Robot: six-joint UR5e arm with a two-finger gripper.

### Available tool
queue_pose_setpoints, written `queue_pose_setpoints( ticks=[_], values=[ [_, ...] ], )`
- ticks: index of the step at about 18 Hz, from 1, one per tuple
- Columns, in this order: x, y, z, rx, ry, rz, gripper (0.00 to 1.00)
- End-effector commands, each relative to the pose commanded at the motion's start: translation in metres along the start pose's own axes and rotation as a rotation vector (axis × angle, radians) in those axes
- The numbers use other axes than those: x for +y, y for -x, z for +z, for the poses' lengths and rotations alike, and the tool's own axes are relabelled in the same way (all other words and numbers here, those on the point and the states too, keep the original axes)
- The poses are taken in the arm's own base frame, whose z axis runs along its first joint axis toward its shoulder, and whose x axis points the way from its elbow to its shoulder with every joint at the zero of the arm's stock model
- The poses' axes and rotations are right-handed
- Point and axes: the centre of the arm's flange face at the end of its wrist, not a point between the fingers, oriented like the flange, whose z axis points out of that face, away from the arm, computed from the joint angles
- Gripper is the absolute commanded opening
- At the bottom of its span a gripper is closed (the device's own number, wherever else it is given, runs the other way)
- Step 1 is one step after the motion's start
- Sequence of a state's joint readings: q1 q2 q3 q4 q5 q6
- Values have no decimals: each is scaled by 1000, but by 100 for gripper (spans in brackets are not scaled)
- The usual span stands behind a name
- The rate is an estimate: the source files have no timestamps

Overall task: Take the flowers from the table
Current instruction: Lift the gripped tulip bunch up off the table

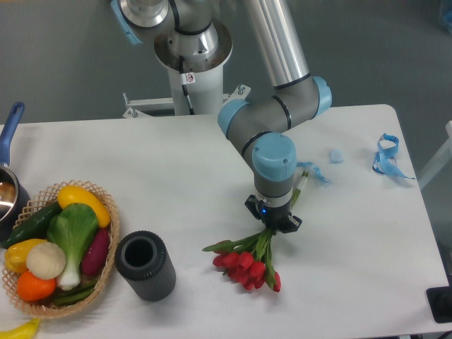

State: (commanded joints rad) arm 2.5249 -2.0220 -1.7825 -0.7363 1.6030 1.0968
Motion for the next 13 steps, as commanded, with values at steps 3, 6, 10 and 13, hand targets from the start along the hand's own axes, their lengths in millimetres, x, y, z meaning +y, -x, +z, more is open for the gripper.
queue_pose_setpoints(
  ticks=[3, 6, 10, 13],
  values=[
    [8, 12, -33, -51, -20, -20, 7],
    [23, 24, -50, -67, -28, -50, 7],
    [26, 37, -60, -50, -20, -62, 4],
    [20, 49, -77, -27, -11, -55, 4]
  ],
)
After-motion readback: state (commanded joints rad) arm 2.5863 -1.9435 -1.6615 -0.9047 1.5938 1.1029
